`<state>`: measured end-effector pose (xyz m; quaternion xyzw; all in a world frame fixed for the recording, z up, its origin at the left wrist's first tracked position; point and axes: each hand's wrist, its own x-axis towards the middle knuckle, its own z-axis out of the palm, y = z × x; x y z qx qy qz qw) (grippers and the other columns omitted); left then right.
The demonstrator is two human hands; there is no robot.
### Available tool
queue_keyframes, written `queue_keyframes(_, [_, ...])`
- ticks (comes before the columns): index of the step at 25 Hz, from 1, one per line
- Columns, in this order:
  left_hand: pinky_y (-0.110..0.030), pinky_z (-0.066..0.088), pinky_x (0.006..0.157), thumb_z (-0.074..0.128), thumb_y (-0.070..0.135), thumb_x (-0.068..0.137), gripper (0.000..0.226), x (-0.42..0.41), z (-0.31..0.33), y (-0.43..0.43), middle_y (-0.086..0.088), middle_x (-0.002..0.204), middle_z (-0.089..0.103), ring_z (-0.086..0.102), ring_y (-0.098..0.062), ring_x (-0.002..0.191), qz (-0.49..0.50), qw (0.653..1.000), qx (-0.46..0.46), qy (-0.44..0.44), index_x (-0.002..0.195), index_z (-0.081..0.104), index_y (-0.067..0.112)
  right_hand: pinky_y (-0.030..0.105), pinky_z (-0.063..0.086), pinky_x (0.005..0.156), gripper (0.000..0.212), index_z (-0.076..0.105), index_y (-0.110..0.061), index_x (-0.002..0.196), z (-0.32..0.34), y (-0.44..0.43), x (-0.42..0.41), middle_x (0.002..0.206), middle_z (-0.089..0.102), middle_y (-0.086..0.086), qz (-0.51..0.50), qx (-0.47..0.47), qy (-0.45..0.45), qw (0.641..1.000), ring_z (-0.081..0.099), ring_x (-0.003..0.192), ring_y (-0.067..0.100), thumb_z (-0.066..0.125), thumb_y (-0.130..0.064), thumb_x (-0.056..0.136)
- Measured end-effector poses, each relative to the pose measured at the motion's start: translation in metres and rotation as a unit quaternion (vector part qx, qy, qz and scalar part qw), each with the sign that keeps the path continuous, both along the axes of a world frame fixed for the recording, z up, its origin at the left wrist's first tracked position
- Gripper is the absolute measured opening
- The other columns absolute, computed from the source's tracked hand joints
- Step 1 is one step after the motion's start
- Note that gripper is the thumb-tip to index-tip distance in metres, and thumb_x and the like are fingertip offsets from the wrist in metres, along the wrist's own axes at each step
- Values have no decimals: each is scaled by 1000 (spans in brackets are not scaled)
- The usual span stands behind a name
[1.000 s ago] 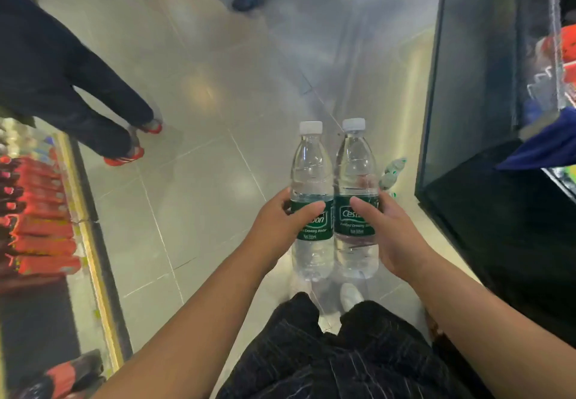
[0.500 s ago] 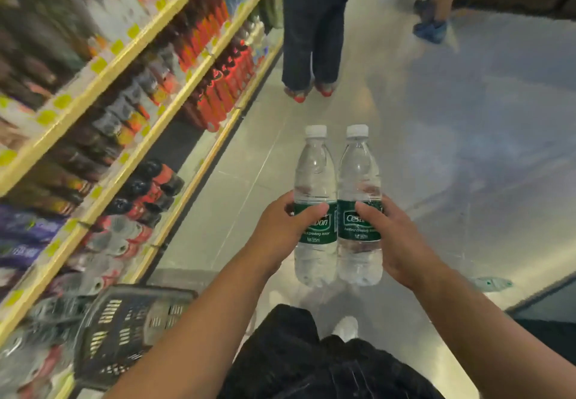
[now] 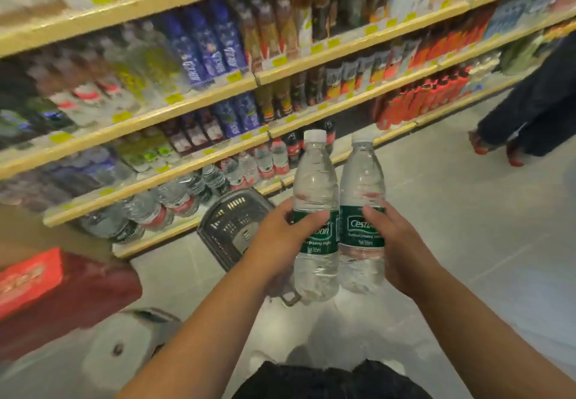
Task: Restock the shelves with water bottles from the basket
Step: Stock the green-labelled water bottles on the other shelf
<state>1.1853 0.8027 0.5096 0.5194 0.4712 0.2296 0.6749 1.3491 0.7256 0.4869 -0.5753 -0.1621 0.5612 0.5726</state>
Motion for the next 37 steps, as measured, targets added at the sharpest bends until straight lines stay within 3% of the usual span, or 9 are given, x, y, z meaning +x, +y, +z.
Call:
queue_keyframes(11, [-28, 53, 82, 70, 27, 84, 21, -297, 4, 67, 8, 97, 75, 70, -11, 94, 251, 967, 30, 11, 105, 69, 27, 58, 40, 102, 65, 55, -30, 131, -18, 155, -263, 132, 61, 7, 281, 24, 46, 958, 54, 124, 34, 75, -54, 74])
queue_keyframes(17, [-39, 54, 89, 71, 20, 83, 16, -383, -6, 96, 3, 98, 76, 71, -17, 94, 368, 930, 17, 4, 98, 72, 27, 58, 44, 99, 80, 63, -22, 123, -16, 227, -361, 120, 67, 14, 374, 11, 58, 925, 63, 112, 36, 87, -54, 53])
queue_keyframes(21, [-38, 55, 87, 73, 18, 82, 25, -436, -9, 143, 1, 102, 75, 71, -19, 97, 402, 915, 22, 4, 107, 70, 23, 66, 43, 95, 57, 63, -16, 120, -17, 291, -419, 113, 68, 20, 418, -2, 69, 906, 65, 103, 43, 77, -41, 71])
queue_keyframes(23, [-32, 55, 83, 70, 17, 84, 25, -457, -8, 171, 2, 102, 75, 71, -17, 96, 420, 907, 27, 9, 108, 69, 23, 59, 51, 86, 49, 61, -15, 121, -13, 327, -444, 110, 69, 19, 455, -3, 52, 889, 66, 99, 42, 74, -34, 78])
queue_keyframes(25, [-35, 56, 84, 70, 17, 85, 22, -475, -6, 198, 0, 101, 75, 71, -20, 97, 445, 895, 25, 6, 106, 70, 23, 49, 56, 76, 50, 59, -16, 121, -6, 362, -465, 110, 69, 18, 499, 15, 53, 865, 68, 96, 38, 71, -35, 77])
queue_keyframes(28, [-43, 54, 89, 71, 20, 84, 19, -497, -3, 233, -1, 101, 75, 71, -21, 97, 488, 873, 25, -5, 100, 72, 29, 53, 54, 80, 59, 57, -14, 123, -4, 415, -499, 111, 67, 21, 553, 28, 30, 832, 67, 96, 39, 72, -41, 72])
queue_keyframes(31, [-39, 54, 90, 70, 18, 85, 20, -519, 1, 254, 1, 103, 75, 70, -19, 99, 525, 851, 28, -14, 103, 72, 27, 56, 52, 85, 73, 55, -13, 127, -9, 458, -534, 116, 65, 23, 597, 30, 39, 801, 64, 103, 43, 81, -43, 65])
queue_keyframes(34, [-30, 53, 87, 70, 23, 84, 22, -543, 0, 271, 7, 100, 75, 70, -12, 97, 550, 835, 27, 9, 106, 70, 29, 60, 46, 95, 51, 58, -11, 121, -10, 488, -570, 117, 64, 23, 628, 41, 63, 775, 62, 106, 42, 71, -27, 74])
queue_keyframes(37, [-30, 53, 84, 72, 31, 82, 21, -574, -6, 290, 7, 97, 75, 70, -12, 94, 554, 832, 27, 21, 103, 71, 30, 47, 52, 79, 31, 66, -13, 105, -9, 514, -603, 97, 64, 19, 619, 38, 100, 778, 64, 86, 34, 65, -17, 75])
